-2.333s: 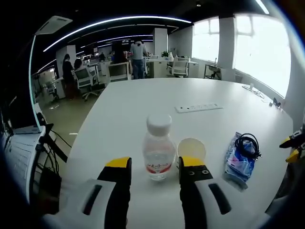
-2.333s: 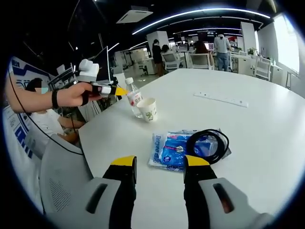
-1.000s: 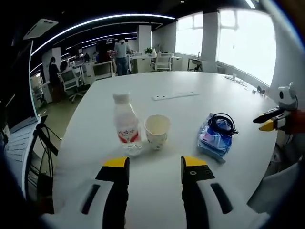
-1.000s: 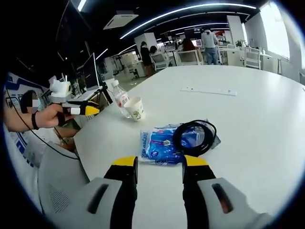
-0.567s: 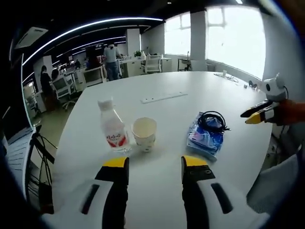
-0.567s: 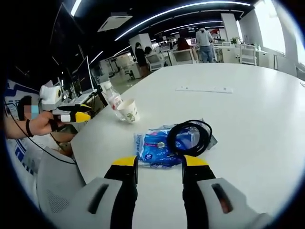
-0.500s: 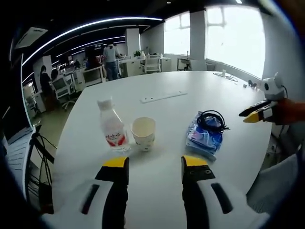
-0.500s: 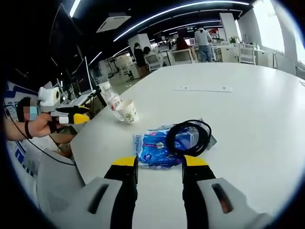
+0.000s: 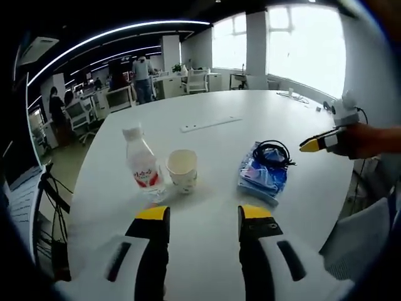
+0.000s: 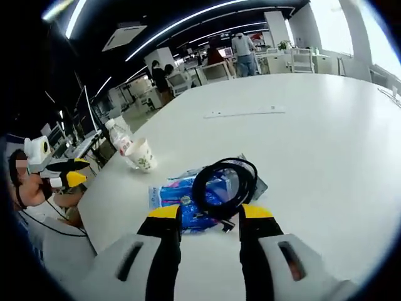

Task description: Arrange the tabletop items into an orderly group along one side of the table until the central work area is clear of visible clutter.

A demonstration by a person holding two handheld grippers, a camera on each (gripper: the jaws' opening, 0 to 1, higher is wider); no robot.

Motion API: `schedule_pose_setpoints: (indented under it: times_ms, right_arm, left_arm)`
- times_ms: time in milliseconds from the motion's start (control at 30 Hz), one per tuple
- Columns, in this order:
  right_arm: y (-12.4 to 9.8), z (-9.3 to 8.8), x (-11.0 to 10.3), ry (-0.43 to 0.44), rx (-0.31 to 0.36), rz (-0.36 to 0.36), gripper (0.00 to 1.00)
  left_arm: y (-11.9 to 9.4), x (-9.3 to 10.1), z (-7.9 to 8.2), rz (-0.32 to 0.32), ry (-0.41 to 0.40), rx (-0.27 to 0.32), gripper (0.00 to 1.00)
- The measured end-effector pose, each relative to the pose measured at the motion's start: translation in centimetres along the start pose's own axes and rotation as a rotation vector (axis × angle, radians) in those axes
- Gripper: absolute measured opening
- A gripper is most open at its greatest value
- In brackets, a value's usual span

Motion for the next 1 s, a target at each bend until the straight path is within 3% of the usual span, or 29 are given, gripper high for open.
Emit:
schedule_pose_setpoints:
  times_ms: [200, 367, 1000]
  right_arm:
    - [1.4, 0.1, 1.4, 0.107, 0.001, -0.042, 0.28]
    - [2.3, 0.2, 2.2, 0.15, -0.004, -0.06, 0.29]
    - [4.0, 0.3, 2.3, 0.211, -0.059, -0.095, 0.25]
  left_arm:
    - [-0.5, 0.1, -0.4, 0.0, 0.009, -0.011, 0.43]
    - [-0.9, 0.0, -0.5, 0.005, 0.007, -0.016, 0.43]
    - [-1.8, 0.2, -0.9, 0.018, 0.007, -0.028, 0.42]
Point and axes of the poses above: the point that each gripper's makers call its tool centre point, and the gripper's own axes: y roughly forward along the fingers, x roughly to its right, z roughly out of its top, the point moved 10 cm from there along -y, roughly backward along the fingers, and after that the axes turned 1 degree about x, right-handed, at the moved point
